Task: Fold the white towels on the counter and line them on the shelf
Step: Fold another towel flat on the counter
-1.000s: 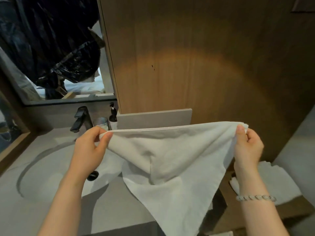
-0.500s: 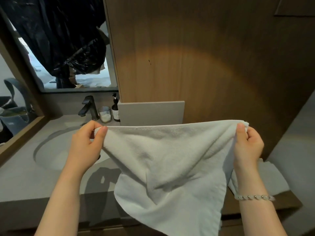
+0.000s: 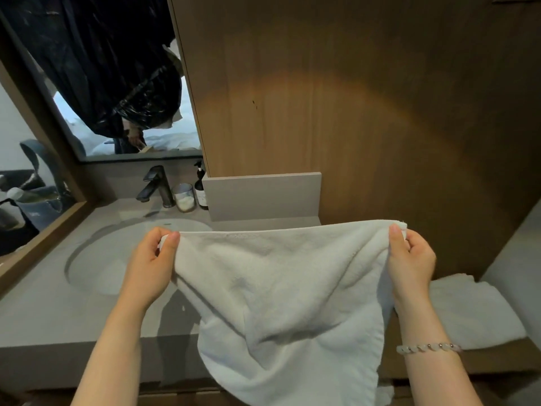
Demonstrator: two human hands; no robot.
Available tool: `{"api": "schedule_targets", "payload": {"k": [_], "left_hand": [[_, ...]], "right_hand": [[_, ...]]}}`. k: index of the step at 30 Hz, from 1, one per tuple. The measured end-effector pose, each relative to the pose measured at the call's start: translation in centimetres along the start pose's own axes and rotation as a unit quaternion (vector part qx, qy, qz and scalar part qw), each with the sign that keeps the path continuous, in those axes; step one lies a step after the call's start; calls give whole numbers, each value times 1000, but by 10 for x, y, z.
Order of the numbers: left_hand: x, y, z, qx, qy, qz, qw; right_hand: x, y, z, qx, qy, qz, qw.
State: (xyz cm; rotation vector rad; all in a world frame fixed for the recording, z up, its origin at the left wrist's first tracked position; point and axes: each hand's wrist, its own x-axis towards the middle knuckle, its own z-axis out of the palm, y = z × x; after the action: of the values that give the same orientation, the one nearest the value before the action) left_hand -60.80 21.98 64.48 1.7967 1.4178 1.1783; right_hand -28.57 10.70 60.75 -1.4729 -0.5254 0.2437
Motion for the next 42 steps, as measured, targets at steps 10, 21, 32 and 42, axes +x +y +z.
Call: {"api": "schedule_targets", "payload": {"k": [10, 21, 32, 42], "left_hand": [[118, -70, 34, -21, -94, -65, 993], [229, -145, 81, 44, -248, -90, 964], [257, -202, 143, 98, -108, -160, 976], [267, -202, 175, 72, 4, -244, 967]], "right_hand": [[45, 48, 102, -17, 31, 121, 992], [108, 111, 169, -98, 36, 168, 980], [160, 167, 213, -200, -10, 202, 959], [188, 187, 232, -281, -17, 175, 943]]}}
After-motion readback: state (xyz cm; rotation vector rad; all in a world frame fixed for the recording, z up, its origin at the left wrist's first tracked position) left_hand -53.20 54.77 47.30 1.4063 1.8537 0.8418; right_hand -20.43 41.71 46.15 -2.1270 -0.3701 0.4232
